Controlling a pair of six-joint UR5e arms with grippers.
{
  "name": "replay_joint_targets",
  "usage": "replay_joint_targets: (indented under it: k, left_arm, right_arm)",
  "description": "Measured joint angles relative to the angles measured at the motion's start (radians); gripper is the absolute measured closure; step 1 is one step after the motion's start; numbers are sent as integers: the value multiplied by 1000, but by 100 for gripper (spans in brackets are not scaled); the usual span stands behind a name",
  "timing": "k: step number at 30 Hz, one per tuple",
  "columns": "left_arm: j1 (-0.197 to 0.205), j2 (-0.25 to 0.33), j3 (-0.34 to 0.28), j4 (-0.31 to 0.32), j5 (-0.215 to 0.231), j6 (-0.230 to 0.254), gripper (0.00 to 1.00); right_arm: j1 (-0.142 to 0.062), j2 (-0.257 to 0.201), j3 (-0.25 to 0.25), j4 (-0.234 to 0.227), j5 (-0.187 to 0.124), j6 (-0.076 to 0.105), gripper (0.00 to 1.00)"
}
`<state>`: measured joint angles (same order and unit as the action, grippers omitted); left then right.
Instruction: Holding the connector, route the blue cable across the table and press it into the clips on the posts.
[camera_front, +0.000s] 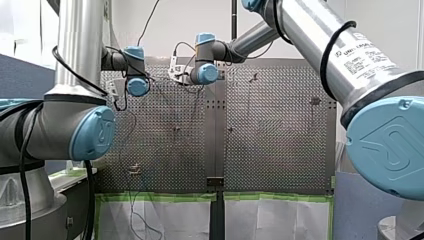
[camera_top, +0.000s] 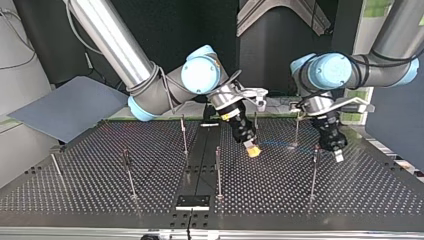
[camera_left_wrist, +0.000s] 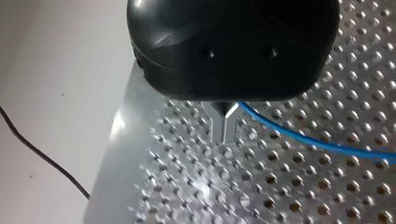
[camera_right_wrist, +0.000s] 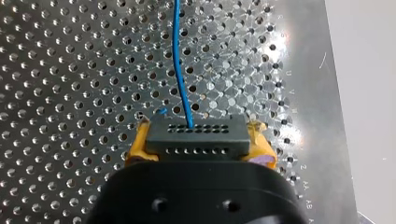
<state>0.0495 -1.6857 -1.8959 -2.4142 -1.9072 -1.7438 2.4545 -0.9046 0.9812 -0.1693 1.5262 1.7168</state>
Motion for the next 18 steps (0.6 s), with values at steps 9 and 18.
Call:
replay_joint_targets:
  k: [9,18]
  left_arm:
    - [36,-33,12,37,78,-31,100]
    - [46,-33,13,73,129,-78,100]
  right_arm:
    - [-10,0,0,0,14,-5,100]
    - [-29,2,0,-2,27,-6,100]
